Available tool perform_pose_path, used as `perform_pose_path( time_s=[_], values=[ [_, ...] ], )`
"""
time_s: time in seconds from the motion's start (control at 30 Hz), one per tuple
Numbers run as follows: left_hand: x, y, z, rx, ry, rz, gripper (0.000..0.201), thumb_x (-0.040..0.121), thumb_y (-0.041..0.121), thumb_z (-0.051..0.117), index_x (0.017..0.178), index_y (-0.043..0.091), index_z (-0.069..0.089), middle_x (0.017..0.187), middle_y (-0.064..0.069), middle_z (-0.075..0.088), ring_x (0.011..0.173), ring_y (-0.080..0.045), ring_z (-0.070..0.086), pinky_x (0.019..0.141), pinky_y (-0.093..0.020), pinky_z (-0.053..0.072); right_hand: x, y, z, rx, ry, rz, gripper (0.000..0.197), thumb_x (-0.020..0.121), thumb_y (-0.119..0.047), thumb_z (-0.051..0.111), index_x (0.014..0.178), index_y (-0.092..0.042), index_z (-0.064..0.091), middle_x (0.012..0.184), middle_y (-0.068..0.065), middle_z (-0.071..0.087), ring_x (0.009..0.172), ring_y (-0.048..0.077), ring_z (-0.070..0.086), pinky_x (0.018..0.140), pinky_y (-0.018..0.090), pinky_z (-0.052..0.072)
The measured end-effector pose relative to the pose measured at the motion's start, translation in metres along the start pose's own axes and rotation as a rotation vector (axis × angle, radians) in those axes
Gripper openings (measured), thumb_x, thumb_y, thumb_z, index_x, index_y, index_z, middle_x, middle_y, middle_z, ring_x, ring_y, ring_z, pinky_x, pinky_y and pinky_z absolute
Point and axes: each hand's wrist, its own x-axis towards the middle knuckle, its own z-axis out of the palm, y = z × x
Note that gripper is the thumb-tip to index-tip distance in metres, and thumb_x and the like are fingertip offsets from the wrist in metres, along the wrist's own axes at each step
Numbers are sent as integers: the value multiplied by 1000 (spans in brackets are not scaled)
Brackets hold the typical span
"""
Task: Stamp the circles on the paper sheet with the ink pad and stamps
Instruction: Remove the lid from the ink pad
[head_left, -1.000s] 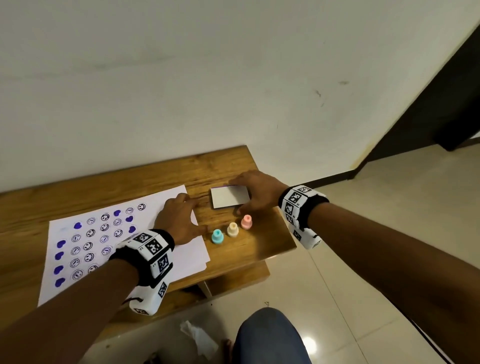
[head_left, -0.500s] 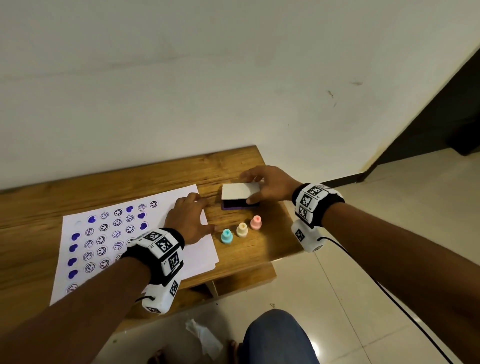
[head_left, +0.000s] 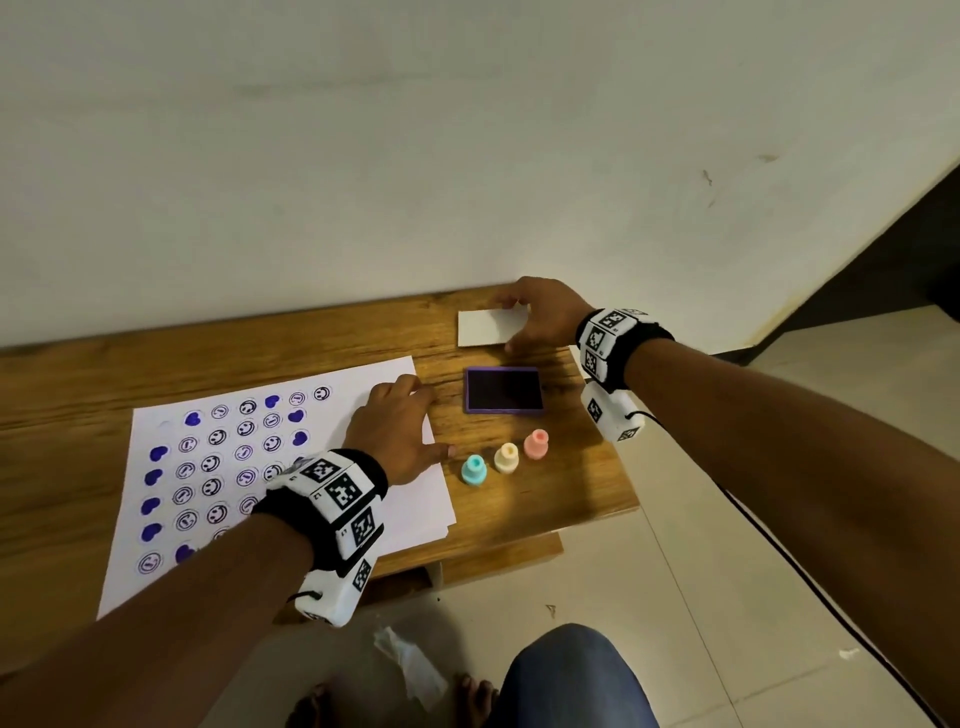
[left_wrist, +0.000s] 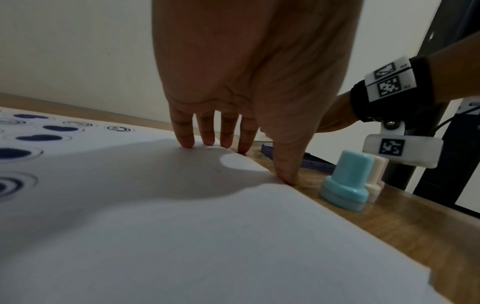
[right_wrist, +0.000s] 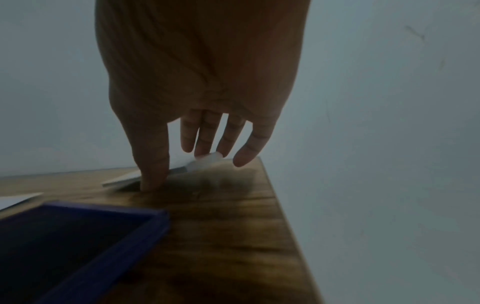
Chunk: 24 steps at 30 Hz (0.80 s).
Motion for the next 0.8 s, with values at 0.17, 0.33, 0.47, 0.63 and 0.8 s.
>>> perform_pose_path(
  time_s=[0.17, 0.33, 0.47, 0.63, 0.8],
  values=[
    [-2, -1, 2, 4, 11, 12, 78, 76, 58, 67, 140, 22, 41, 149, -3, 35, 135, -28, 34, 106, -44, 40, -1, 0, 10, 1, -37, -21, 77, 68, -22, 89, 137, -17, 57, 140, 2, 56, 128, 22, 51, 99, 25, 38],
    [-6, -2, 1, 4, 20, 38, 79, 77, 59, 65, 141, 20, 40, 150, -4, 36, 135, -27, 36, 107, -42, 40, -24, -3, -3, 17, -2, -72, 66, 72, -16, 85, 134, -19, 60, 131, 2, 61, 118, 20, 56, 87, 22, 38],
    [-15, -7, -3, -33, 0, 61, 80, 80, 56, 63, 145, 20, 35, 156, -3, 29, 142, -25, 28, 113, -39, 30, -59, -26, -14, 46, -17, -143, 50, 78, -18, 81, 125, -24, 66, 119, -1, 66, 98, 12, 57, 84, 28, 50],
    [-27, -16, -10, -60, 19, 77, 73, 83, 55, 59, 145, 21, 38, 159, -1, 24, 147, -23, 18, 117, -40, 21, -109, -73, -2, -122, -48, -332, 39, 81, -28, 78, 119, -23, 71, 112, -4, 69, 93, 9, 57, 73, 24, 42],
    [-50, -13, -18, -131, 91, 130, 50, 86, 42, 62, 132, 24, 53, 150, -1, 40, 138, -24, 35, 111, -41, 31, -145, -95, 21, -281, -111, -375, 40, 84, -35, 74, 122, -24, 68, 117, -5, 69, 103, 15, 64, 77, 26, 51]
  ],
)
